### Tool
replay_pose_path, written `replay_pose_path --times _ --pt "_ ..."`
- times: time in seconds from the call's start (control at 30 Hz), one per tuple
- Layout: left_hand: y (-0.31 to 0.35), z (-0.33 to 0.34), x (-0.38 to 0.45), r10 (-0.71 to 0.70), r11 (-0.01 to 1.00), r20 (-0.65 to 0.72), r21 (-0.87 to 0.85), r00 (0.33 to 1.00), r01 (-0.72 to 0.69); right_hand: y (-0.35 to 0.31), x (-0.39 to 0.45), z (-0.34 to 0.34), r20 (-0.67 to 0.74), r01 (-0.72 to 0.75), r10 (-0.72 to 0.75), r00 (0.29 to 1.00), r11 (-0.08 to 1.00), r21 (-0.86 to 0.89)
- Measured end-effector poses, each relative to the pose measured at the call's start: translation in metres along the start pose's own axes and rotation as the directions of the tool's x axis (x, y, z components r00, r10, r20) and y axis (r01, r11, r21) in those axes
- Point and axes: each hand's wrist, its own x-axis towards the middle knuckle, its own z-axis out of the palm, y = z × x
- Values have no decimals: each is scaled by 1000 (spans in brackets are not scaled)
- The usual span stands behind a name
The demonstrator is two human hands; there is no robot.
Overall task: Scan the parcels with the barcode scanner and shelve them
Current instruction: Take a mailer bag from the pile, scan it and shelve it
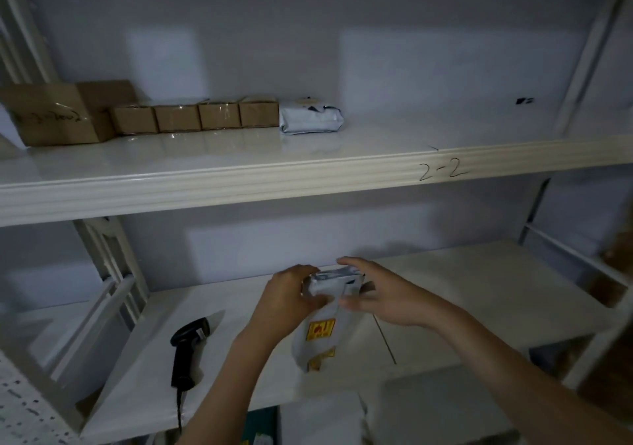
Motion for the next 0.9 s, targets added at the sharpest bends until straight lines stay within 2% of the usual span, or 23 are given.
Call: replay_pose_path --times 0.07,0.23,0.47,0.73,0.8,0.9 --pt "23 -8 -2 31 999 -3 -12 1000 -31 -7 -19 -7 -51 56 -64 997 989 -134" --pt "95 -47 -3 110 994 -26 -7 994 -110 -43 -56 -51 -238 185 -247 939 949 -255" --pt "199 -110 16 208 978 -231 36 950 -205 -113 -108 -130 -344 328 -449 825 875 -355" --pt "296 -119 43 242 969 -426 62 872 -239 -140 -139 -211 -386 453 -593 707 798 -397" --pt "320 -120 49 260 964 -493 79 830 -255 -143 -145 -232 -415 483 -638 649 767 -422" --pt "350 -120 61 311 946 -564 105 765 -307 -143 -150 -262 -462 541 -718 520 696 -472"
